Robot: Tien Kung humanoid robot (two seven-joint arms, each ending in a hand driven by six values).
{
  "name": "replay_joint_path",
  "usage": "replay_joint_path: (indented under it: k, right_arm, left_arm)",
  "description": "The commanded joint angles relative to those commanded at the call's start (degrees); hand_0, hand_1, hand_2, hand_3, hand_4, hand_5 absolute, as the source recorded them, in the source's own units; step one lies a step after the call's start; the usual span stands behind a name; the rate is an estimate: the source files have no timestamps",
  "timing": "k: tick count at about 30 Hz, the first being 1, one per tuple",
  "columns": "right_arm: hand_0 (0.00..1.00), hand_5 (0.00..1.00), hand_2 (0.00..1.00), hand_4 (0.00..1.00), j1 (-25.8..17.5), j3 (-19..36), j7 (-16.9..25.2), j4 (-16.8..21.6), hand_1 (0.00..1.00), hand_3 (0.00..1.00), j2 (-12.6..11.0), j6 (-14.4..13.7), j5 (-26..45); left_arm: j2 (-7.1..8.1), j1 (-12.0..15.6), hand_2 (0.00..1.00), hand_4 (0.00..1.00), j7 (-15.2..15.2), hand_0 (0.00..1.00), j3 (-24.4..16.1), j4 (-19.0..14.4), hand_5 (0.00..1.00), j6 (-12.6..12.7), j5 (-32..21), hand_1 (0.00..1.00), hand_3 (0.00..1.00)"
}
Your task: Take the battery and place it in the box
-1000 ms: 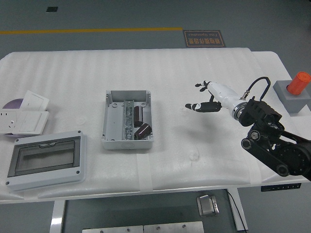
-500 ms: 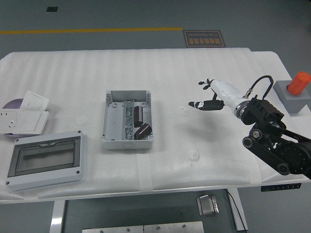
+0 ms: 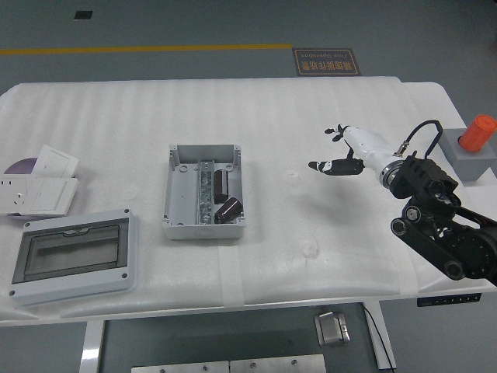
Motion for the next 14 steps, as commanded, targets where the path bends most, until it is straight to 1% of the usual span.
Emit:
replay_joint_path:
  k: [14]
  right_arm:
    - [0.184, 0.586, 0.777, 0.917, -1.7, 3.9, 0.3, 1.7, 0.382, 0.843, 0.3, -0.6, 0.0]
  left_arm:
    - [0.11, -0.1, 0.591, 0.746, 0.0, 0.646, -0.1, 0.0, 0.460, 0.0, 0.3, 0.673, 0.622]
